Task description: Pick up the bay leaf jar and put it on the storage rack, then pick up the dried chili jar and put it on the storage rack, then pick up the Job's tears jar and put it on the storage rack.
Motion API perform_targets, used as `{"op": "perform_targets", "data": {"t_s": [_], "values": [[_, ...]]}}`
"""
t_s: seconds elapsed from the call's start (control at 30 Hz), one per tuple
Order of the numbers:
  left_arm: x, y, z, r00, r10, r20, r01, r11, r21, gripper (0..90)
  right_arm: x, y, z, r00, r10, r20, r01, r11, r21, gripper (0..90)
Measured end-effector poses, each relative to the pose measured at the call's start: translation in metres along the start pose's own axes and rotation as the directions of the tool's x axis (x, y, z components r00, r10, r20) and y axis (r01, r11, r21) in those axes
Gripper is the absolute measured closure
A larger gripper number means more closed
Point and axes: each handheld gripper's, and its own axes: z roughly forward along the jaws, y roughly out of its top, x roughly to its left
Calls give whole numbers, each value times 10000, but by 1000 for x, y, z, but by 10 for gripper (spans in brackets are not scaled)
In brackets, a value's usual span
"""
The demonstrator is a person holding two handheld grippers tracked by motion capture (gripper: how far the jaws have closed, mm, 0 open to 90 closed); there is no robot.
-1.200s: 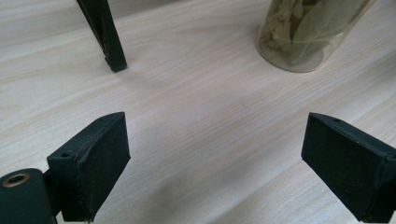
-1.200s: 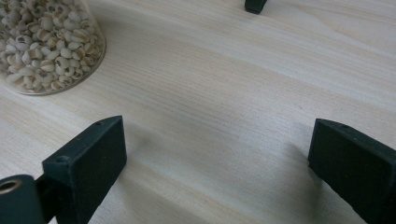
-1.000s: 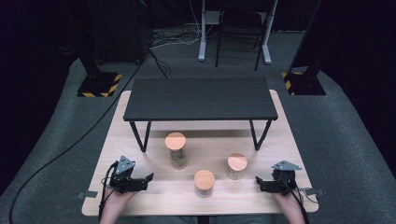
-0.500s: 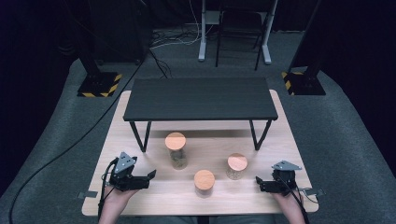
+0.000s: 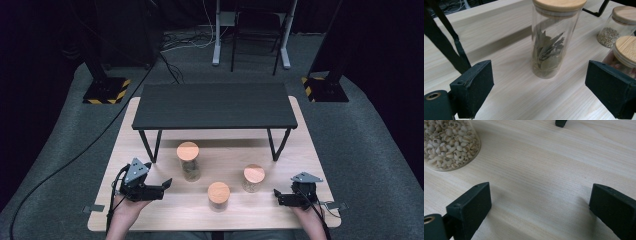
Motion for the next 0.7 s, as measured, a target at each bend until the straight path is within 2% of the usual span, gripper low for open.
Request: {"op": "perform_targets", "data": {"t_s": [0.2,0.7], "values": [[-4,7,2,9999,107,73,-106,9999,-37,76,0,0,0,10000,-3,-5,3,10000,8,32],[-14,28,23,9977,513,452,-522,9984,196,76,0,0,0,10000,-18,-20,18,10000,13,29]]}}
